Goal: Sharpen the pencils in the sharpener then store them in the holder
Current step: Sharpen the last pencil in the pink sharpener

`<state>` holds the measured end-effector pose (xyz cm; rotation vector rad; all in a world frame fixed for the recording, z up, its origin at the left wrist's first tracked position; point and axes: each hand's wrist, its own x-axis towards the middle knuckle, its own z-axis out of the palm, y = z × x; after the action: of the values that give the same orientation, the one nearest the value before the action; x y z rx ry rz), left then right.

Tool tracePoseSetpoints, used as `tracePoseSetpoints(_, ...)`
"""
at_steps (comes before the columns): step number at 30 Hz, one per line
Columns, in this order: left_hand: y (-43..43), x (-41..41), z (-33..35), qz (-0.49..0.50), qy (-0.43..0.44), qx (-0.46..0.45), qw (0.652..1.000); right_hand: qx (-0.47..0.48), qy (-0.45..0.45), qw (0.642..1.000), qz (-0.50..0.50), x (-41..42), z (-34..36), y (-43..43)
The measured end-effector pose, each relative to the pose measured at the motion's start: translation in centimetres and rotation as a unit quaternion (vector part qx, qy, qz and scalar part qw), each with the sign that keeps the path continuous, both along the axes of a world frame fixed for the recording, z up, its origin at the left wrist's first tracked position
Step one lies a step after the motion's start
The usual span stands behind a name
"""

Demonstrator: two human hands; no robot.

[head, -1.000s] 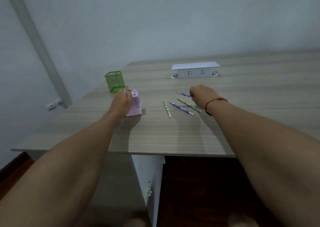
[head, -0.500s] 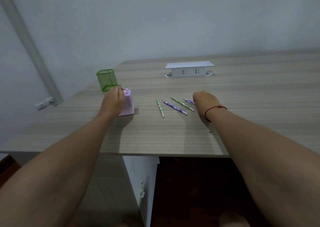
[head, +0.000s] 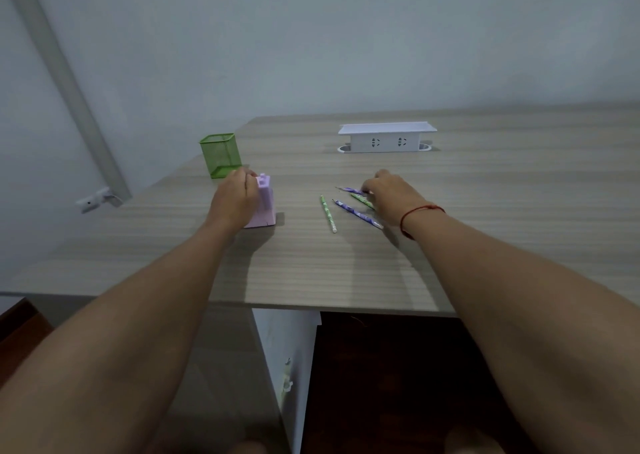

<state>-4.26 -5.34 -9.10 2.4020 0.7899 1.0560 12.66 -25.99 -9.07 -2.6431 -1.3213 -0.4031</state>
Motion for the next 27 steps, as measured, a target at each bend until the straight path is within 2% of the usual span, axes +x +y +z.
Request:
tracePoseSetpoints(6, 0.3, -0.2, 0.0, -0.002, 0.009, 0.002, 1.000, 0.005, 0.013, 0.993, 0.114, -4.1, 1.9, 5.7)
tracePoseSetpoints(14, 0.6, -0.1, 0.1, -0.002, 0.018, -0.006, 1.000, -0.019, -0.014, 0.994, 0.103, -4.8, 2.0, 7.4)
tracePoseSetpoints(27, 0.9, 0.5, 0.0, 0.008, 0.018, -0.006, 1.000, -0.041, -0.044, 0.987, 0.149, -6.6, 2.7, 10.1)
